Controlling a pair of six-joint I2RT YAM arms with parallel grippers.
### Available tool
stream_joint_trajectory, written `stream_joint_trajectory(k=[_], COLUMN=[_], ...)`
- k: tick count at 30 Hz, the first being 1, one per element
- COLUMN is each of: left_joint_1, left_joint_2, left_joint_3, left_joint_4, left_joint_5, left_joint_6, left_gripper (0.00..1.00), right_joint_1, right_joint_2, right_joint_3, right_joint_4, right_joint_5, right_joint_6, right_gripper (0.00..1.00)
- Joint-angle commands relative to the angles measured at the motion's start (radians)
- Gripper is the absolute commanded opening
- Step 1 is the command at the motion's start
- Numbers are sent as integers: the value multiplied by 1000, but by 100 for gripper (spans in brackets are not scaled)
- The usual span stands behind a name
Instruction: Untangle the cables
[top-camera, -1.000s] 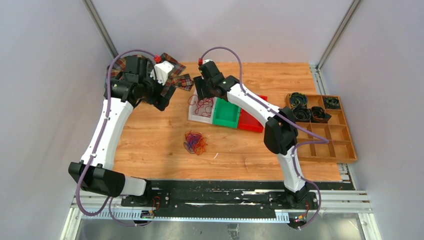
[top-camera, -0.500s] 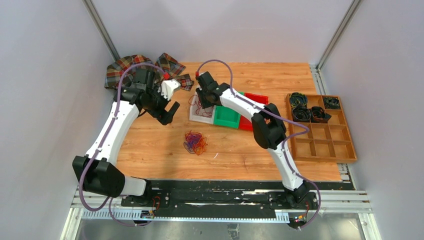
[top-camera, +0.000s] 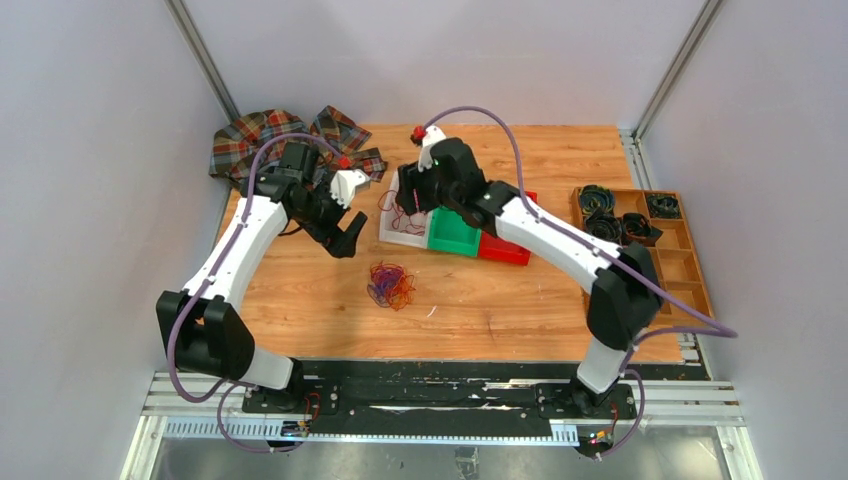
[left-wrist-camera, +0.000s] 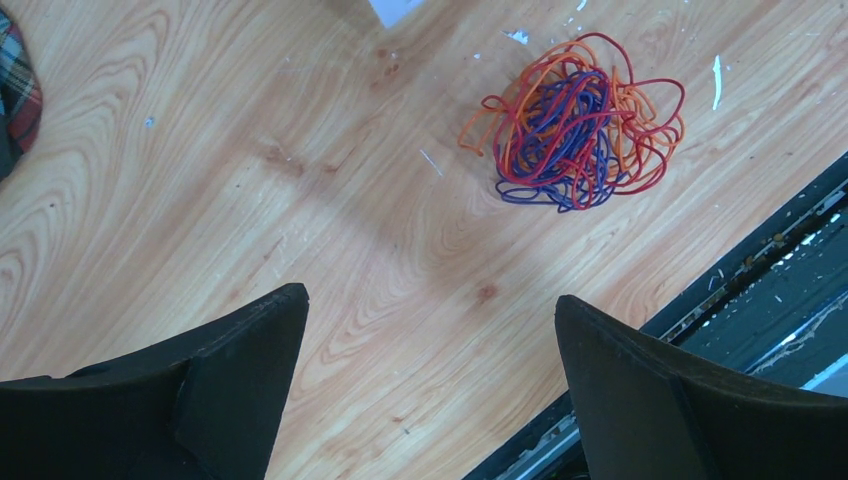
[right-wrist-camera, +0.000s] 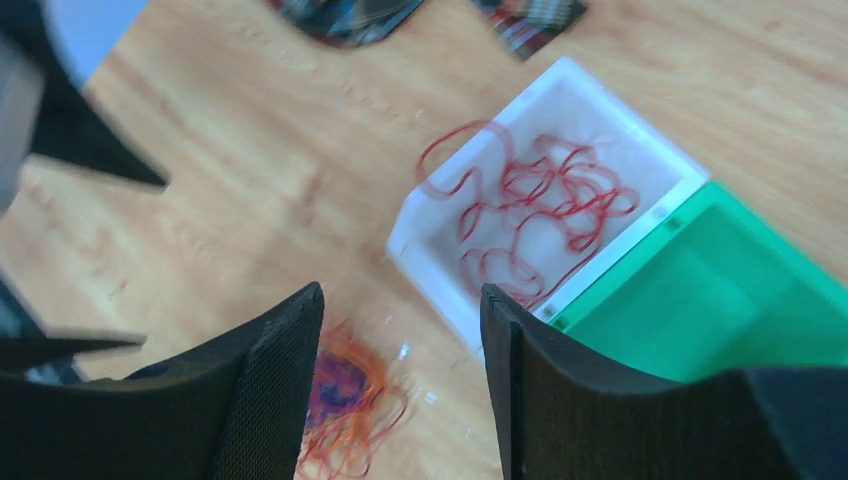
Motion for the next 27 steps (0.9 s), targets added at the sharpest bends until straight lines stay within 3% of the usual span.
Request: stream_joint_trajectory(k=[1, 4, 7, 17, 27], left_joint_1=[8, 8, 8, 8, -21], left_joint_2=[7, 2, 1, 29, 143], left_joint_3=[-5, -12, -11, -21, -31], left_joint_4=[22, 22, 22, 22, 59], left_joint_5=[43, 45, 43, 88, 185], left_joint_6=[-7, 8, 19, -2, -97], left_gripper=[99, 99, 99, 99, 93], right_joint_1=[77, 100, 133, 143, 144], right_joint_2=[-84, -122, -127, 8, -57], right_joint_3=[-236, -396, -499, -436, -610], right_joint_4=[114, 215, 320, 349, 445], right_joint_5=[-130, -260, -271, -251, -231], right_joint_6=[-1, 64, 82, 81, 141], right_gripper=[59, 60, 61, 50, 1])
